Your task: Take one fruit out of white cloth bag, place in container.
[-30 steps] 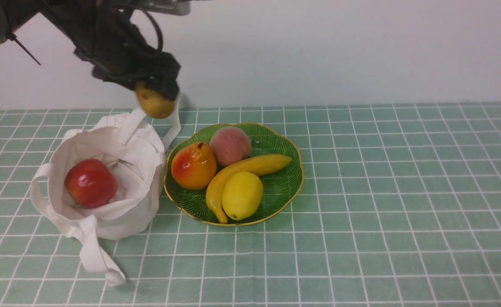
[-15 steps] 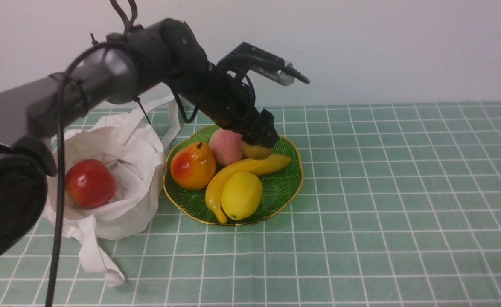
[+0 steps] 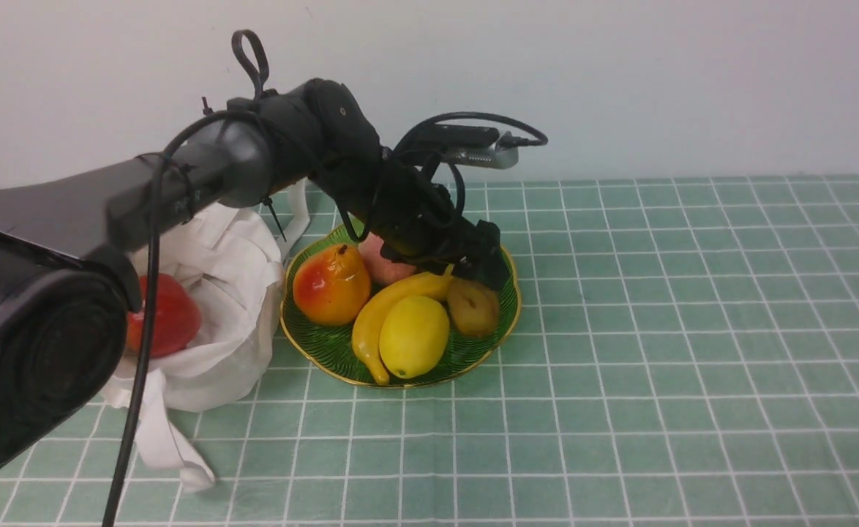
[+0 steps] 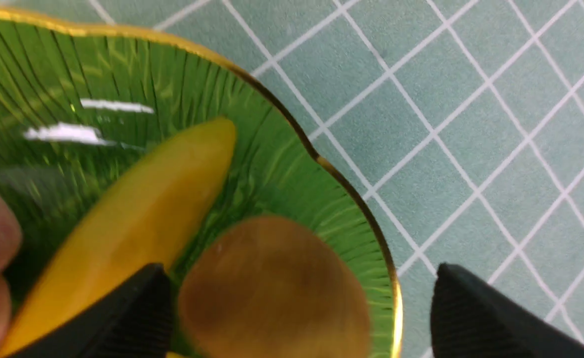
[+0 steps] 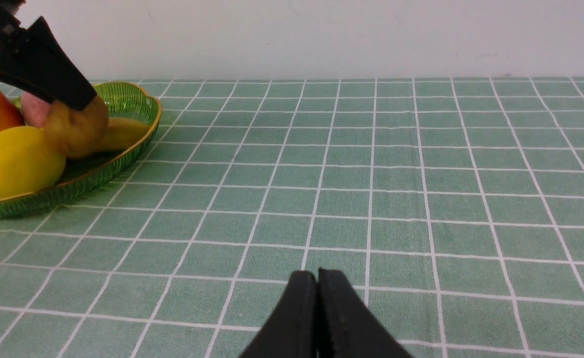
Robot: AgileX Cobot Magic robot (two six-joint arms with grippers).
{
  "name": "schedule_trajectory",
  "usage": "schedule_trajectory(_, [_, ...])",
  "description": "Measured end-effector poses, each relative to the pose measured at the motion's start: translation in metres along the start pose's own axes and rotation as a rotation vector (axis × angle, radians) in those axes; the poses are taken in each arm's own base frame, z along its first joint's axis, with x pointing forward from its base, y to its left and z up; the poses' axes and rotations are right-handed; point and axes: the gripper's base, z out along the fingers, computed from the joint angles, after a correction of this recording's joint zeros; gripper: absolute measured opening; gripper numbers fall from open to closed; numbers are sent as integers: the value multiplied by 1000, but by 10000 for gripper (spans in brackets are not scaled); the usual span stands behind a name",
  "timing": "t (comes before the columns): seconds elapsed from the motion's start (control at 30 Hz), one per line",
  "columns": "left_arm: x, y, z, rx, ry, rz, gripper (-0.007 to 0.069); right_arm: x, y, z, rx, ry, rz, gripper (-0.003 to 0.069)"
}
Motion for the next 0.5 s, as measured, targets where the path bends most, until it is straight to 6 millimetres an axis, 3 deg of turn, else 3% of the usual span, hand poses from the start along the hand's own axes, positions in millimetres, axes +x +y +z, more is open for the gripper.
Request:
schedule_trajectory(0.1, [2, -1, -10, -4, 36, -26, 677, 0, 0, 0, 0, 0, 0, -12])
schedule_trajectory(0.2, [1, -2, -30, -17, 56, -30, 591, 0, 0, 0, 0, 0, 0, -12])
schedule_trajectory(0.27, [-1, -2, -60, -43, 59, -47, 403, 0, 0, 0, 0, 0, 0, -12])
schedule_trajectory(0.3, [-2, -4, -83, -60, 56, -73, 242, 0, 0, 0, 0, 0, 0, -12])
schedule_trajectory(0.33, [-2, -4, -86, -61, 55, -78, 220, 0, 0, 0, 0, 0, 0, -12])
schedule_trajectory(0.37, [-2, -7, -105, -66, 49, -105, 116, 0, 0, 0, 0, 0, 0, -12])
schedule_trajectory(0.4, [-3, -13, -141, -77, 5, -128, 45, 0, 0, 0, 0, 0, 0, -12])
schedule_trajectory(0.43, [-3, -15, -145, -75, 3, -133, 34, 0, 0, 0, 0, 0, 0, -12])
schedule_trajectory(0.5, [-2, -28, -186, -99, -68, -116, 7, 0, 0, 0, 0, 0, 0, -12])
